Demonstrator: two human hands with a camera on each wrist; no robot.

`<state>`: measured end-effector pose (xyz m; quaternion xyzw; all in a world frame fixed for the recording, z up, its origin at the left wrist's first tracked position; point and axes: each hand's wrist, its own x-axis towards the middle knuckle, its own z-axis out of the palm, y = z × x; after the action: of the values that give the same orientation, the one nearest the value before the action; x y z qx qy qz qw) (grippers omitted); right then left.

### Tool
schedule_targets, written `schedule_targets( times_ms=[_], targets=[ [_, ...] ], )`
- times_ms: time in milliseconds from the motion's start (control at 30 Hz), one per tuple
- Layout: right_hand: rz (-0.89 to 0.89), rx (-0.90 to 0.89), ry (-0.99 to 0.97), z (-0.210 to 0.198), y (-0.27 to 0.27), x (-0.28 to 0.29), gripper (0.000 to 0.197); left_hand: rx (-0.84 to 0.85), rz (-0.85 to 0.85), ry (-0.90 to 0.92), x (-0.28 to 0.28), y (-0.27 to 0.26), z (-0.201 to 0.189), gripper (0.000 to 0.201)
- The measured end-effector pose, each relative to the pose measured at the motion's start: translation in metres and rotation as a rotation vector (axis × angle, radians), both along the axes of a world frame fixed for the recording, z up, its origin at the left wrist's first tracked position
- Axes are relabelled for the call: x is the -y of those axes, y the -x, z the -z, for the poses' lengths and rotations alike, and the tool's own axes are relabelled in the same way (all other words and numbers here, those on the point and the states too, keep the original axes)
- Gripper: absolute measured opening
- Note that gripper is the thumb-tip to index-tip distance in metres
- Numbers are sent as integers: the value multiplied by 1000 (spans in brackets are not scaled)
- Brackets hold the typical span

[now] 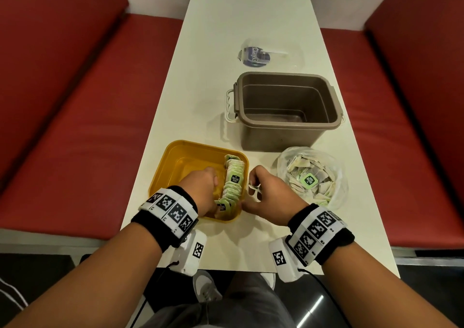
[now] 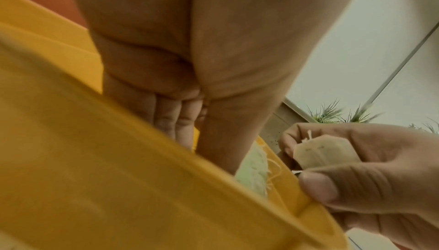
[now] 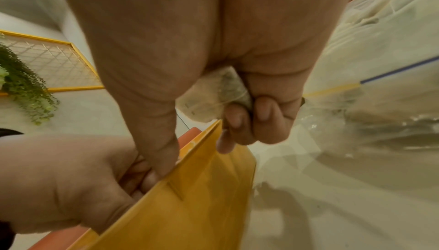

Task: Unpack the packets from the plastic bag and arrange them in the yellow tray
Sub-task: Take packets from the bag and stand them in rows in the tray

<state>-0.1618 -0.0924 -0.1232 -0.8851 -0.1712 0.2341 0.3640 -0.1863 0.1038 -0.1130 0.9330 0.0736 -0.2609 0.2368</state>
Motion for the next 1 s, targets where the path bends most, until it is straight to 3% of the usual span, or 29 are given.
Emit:
schedule_targets(
  times_ms=[200, 333, 467, 533, 667, 800, 900, 1000],
  targets=[
    [-33, -59, -11, 1, -5, -2, 46, 100, -49, 150, 6, 1, 2, 38],
    [-32, -50, -13, -1, -5, -2, 44, 111, -107, 137, 9, 0, 5, 47],
    [25, 0, -67, -9, -7, -5, 30, 113, -105, 80, 4, -1, -2, 55],
    [62, 19, -121, -12, -10, -6, 21, 202, -63, 72, 1, -2, -14, 48],
    [42, -8, -287, -16, -14, -12, 11, 374, 40, 271, 3, -6, -46, 27],
    [20, 47, -361, -16, -15, -18, 6, 423, 82, 241, 4, -8, -61, 6],
    [23, 71, -363, -17, -17, -22, 9, 466, 70, 166, 0, -7, -65, 3],
    [52, 58, -358, -15, -18, -23, 8, 486, -52, 219, -7, -6, -66, 10]
  ],
)
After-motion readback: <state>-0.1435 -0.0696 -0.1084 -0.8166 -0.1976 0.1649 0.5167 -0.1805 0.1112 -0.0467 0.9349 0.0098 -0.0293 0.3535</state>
